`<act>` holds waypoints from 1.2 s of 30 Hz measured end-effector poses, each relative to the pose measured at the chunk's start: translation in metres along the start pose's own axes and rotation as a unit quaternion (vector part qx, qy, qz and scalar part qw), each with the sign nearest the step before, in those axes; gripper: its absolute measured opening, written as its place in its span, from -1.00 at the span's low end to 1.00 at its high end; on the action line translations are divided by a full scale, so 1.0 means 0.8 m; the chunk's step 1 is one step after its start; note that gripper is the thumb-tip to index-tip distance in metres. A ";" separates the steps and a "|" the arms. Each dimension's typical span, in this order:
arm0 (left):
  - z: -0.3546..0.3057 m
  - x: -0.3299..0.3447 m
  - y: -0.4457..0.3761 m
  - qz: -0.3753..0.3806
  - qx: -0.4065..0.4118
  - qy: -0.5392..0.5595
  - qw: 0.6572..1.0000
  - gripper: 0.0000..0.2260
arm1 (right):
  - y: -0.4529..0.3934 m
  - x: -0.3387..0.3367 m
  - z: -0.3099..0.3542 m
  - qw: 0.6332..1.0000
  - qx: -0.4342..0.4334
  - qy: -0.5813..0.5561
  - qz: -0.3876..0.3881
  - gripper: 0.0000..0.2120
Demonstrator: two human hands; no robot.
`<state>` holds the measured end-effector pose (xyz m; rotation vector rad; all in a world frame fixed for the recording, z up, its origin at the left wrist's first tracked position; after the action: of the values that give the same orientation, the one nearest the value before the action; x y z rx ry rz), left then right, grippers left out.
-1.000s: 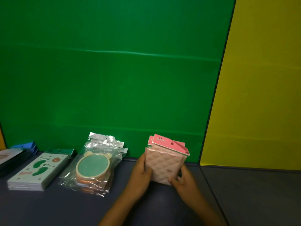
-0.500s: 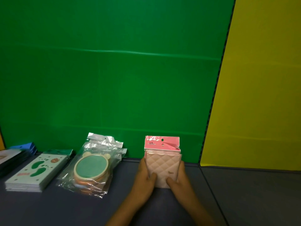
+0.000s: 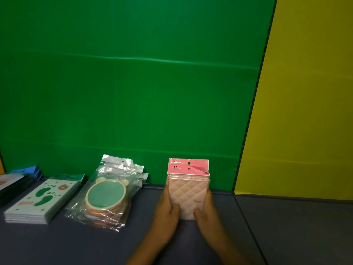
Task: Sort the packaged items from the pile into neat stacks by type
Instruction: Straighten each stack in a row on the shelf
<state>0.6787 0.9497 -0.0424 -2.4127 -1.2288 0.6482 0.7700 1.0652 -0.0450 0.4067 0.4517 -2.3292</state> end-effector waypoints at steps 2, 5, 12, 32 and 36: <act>0.004 0.001 0.003 0.004 0.003 0.002 1.000 -0.38 | 0.003 0.003 -0.001 1.000 -0.006 0.001 0.005 -0.20; 0.004 -0.003 0.003 0.002 0.013 -0.016 1.000 -0.43 | 0.005 0.000 -0.003 1.000 -0.010 0.012 0.006 -0.27; 0.001 -0.018 0.004 -0.012 0.066 -0.122 0.990 -0.52 | 0.004 -0.019 -0.001 0.997 -0.044 0.065 -0.013 -0.49; -0.009 -0.038 0.006 -0.059 0.063 -0.158 0.984 -0.58 | 0.021 -0.027 0.023 0.992 -0.069 0.101 -0.039 -0.55; -0.009 -0.047 -0.010 -0.026 -0.037 -0.113 0.993 -0.67 | 0.014 -0.034 0.041 0.991 -0.063 0.114 -0.025 -0.39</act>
<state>0.6580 0.9222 -0.0234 -2.4079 -1.4232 0.8941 0.7916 1.0595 -0.0073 0.6106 0.7216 -2.2964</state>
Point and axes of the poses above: each hand's wrist, its own y-axis away from the middle knuckle, its own x-axis out of the palm, z = x × y, the point moved 4 cm from there along -y, towards the middle knuckle, and after that the axes turned 5 degrees about x, right-handed, at the moved point
